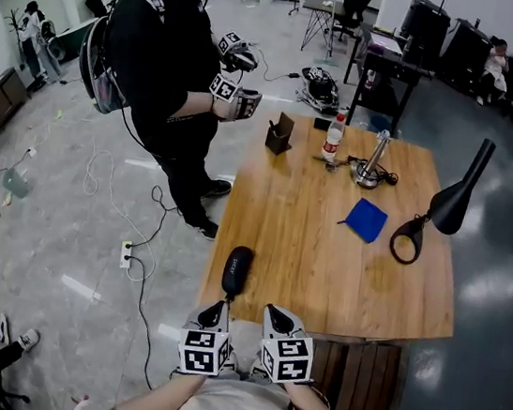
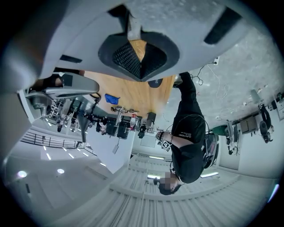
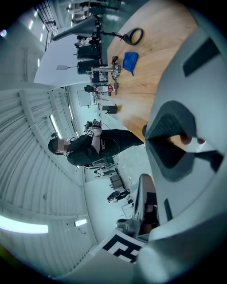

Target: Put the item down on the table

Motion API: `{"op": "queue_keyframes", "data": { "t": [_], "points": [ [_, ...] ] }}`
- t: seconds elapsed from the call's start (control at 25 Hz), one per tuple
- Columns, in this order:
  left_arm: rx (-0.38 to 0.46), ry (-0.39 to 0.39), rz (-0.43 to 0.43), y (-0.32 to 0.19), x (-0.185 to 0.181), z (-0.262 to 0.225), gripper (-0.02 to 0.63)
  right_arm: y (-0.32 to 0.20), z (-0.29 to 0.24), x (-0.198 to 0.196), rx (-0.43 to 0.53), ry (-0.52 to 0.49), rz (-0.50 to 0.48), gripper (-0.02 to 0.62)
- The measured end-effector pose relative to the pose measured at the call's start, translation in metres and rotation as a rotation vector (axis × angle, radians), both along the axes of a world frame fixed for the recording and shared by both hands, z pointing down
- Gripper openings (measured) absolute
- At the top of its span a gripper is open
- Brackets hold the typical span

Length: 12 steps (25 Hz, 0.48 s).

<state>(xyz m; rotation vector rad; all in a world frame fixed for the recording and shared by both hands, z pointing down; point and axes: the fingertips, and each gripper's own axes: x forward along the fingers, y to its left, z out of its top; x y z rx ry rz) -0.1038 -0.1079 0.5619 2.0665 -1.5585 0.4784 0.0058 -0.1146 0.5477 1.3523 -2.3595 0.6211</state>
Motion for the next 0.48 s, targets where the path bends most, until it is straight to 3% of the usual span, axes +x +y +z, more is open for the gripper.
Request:
{"op": "queue_keyframes", "data": {
  "t": [0.48],
  "points": [
    [0.022,0.001,0.021,0.0015,0.0072,-0.0090,0.008,0.0074,-0.0060,-0.0041,0.001,-0.014,-0.019,-0.002]
  ]
}}
